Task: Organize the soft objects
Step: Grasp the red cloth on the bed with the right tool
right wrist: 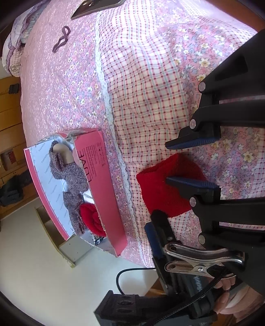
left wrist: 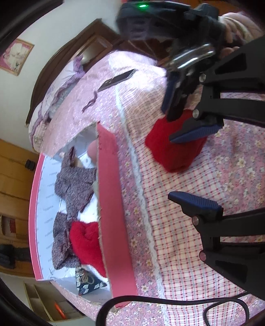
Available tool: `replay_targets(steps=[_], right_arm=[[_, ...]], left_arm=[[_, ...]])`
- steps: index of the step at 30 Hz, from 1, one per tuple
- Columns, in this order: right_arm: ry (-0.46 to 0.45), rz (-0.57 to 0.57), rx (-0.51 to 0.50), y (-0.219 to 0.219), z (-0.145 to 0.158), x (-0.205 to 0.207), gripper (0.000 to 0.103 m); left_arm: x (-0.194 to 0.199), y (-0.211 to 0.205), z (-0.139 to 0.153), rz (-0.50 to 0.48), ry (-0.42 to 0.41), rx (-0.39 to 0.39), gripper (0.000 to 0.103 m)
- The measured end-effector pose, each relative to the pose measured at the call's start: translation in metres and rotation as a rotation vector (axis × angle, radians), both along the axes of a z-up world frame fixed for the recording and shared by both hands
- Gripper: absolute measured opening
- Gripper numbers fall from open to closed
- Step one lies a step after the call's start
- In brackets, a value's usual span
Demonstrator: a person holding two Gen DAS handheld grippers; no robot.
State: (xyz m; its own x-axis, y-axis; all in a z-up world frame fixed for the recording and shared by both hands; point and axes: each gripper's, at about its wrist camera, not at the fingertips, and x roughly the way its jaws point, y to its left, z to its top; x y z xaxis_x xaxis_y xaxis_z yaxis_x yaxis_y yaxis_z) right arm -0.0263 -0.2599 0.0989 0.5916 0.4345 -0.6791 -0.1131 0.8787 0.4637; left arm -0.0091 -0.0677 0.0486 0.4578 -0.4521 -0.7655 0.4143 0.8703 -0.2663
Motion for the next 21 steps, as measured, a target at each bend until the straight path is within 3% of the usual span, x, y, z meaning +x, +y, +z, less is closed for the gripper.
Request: replay_targets(steps=[11, 21], right_arm=[[-0.077, 0.087, -0.019, 0.023, 0.016, 0.015, 0.029], [-0.115, 0.147, 0.025, 0.032, 0.029, 0.02, 0.029]], left_arm=[[-0.037, -0.006, 0.003, -0.127, -0.024, -0.03, 0.043], [-0.05, 0.002, 0.023, -0.112, -0.07, -0.058, 0.04]])
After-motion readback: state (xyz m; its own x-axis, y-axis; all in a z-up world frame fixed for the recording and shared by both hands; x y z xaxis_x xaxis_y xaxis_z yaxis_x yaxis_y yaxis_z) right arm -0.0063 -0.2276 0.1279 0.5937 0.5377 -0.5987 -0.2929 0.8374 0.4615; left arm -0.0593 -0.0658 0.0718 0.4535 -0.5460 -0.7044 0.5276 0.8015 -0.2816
